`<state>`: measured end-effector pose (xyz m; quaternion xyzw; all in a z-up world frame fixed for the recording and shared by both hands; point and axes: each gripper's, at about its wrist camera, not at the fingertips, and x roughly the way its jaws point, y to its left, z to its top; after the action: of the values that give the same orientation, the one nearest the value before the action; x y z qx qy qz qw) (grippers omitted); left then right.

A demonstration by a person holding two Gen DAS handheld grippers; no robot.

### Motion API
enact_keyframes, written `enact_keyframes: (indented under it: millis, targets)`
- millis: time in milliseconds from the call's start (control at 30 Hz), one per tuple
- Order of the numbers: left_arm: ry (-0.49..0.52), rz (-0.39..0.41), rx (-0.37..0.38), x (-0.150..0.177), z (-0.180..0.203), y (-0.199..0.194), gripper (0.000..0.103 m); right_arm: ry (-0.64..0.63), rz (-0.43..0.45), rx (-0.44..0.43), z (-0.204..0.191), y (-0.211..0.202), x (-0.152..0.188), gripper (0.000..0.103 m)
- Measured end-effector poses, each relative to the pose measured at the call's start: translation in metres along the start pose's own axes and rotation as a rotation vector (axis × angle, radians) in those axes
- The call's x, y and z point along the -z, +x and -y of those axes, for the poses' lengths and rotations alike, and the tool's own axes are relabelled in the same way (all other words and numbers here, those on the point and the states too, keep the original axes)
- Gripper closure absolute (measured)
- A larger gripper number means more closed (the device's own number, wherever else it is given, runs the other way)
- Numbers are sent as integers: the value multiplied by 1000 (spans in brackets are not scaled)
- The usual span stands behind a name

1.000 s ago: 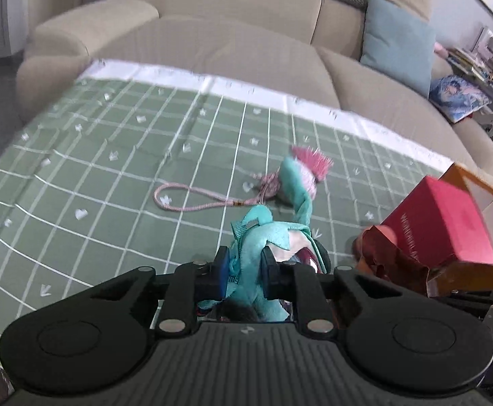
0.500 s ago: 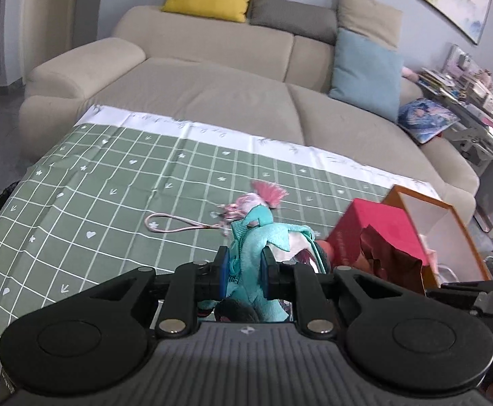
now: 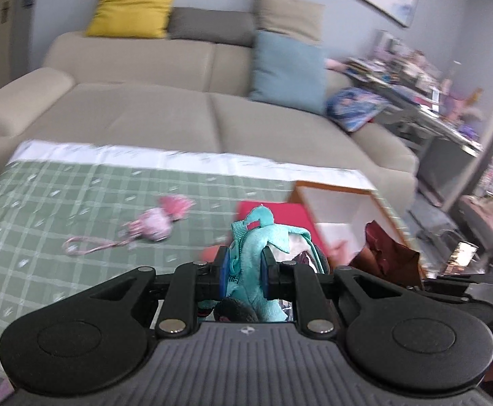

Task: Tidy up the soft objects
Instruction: 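Carry the brown cloth with the right tool while the left tool carries the doll to the box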

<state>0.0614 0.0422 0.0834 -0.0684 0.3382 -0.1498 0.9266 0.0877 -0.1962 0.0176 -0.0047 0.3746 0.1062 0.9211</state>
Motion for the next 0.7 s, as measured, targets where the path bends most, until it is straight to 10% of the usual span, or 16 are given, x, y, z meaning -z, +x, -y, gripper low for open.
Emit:
enact_keyframes:
  millis: [700]
  targets:
    - [218,-65,193,-71,160,152,83,39,39,212,143,14,-21,102]
